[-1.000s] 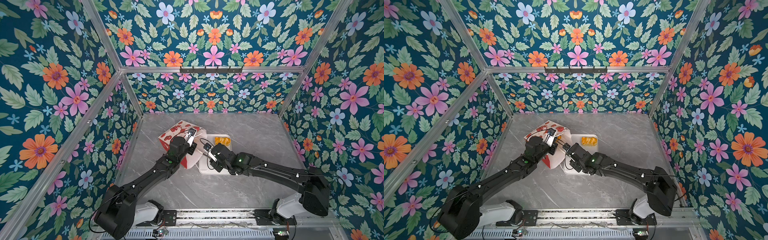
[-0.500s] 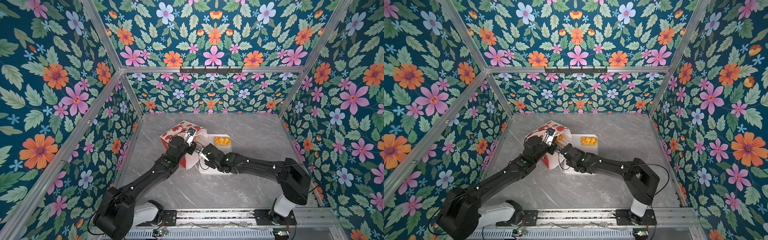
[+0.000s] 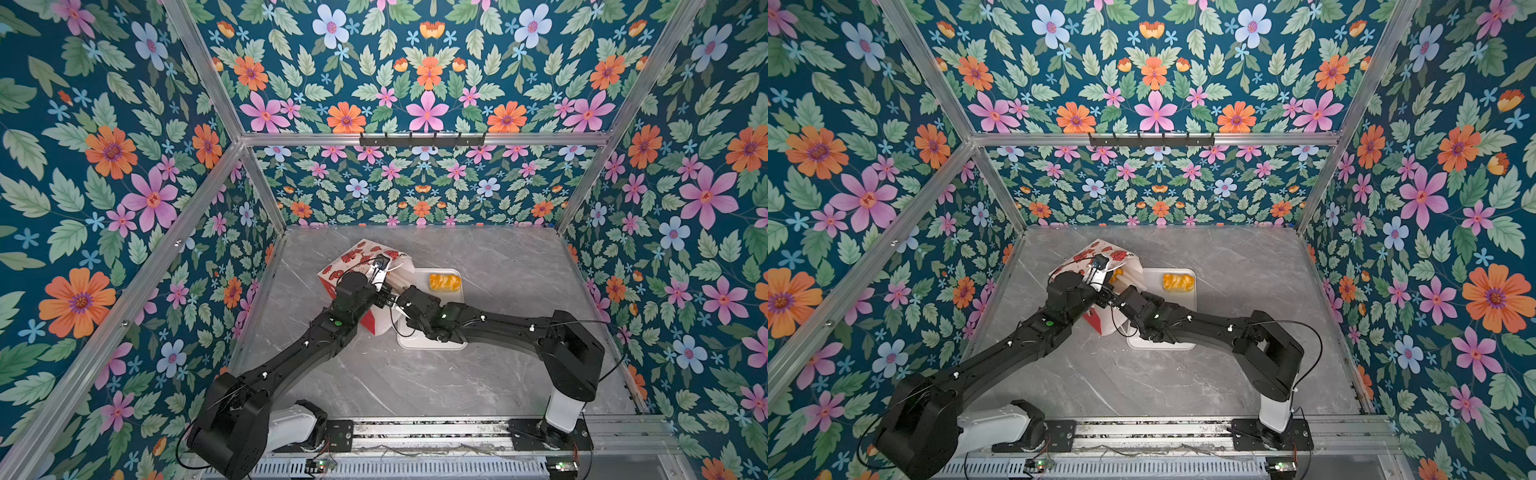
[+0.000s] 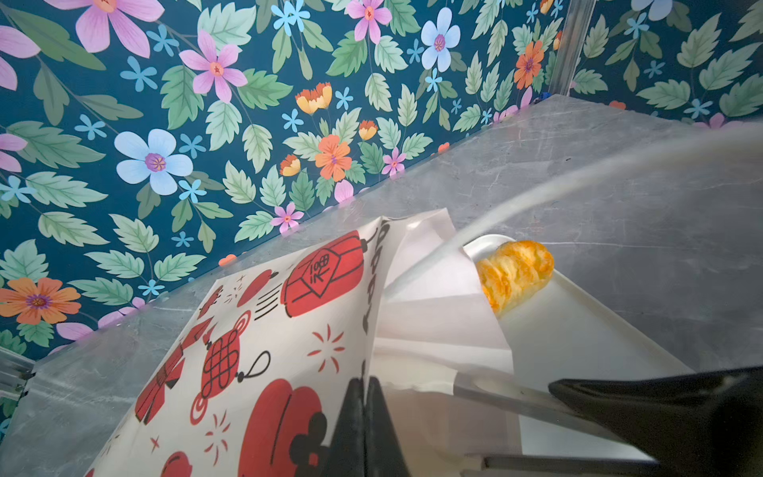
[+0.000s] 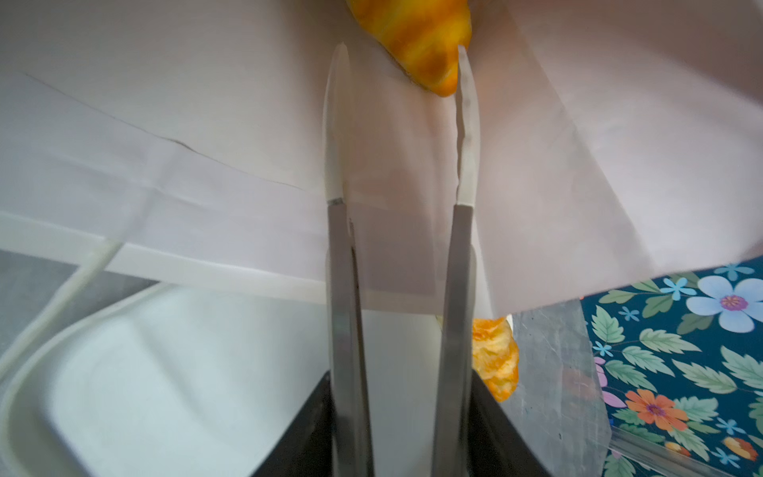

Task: Take the fake bread out of the paper bag
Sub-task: 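Move the open tongs back into the bag opening with the right gripper, then pinch a second yellow bread inside the bag with the tongs in the right gripper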

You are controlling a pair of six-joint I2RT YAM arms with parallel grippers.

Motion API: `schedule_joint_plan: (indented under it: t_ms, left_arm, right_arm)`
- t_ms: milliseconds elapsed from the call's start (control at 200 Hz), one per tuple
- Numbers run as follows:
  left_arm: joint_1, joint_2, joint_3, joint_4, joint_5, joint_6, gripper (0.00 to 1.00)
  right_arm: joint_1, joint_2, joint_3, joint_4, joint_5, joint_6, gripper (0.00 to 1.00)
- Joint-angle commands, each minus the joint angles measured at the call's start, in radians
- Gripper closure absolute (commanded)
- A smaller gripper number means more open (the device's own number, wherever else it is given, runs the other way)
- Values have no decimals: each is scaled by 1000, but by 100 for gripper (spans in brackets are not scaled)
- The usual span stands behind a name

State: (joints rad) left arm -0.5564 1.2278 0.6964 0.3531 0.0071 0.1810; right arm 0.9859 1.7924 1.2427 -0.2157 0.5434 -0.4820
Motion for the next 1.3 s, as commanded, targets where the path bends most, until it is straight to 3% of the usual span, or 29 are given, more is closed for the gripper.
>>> schedule_joint_plan:
  t_ms: [0,225,725,1295]
  left_arm:
    - [-4,5,5,27,43,-8,100]
    - [-4,20,11,27,35,-9,100]
    - [-4,35,15,41,33,-23,100]
    - [5,-1,5,23,12,11,100]
  right_arm:
    - [9,-18,10,78,9,8,54]
    - [21,27,75,26,62,-19,54]
    - [86,-19,45,-3,127,-8,55]
    - [74,-98,-156,144,187,-60,58]
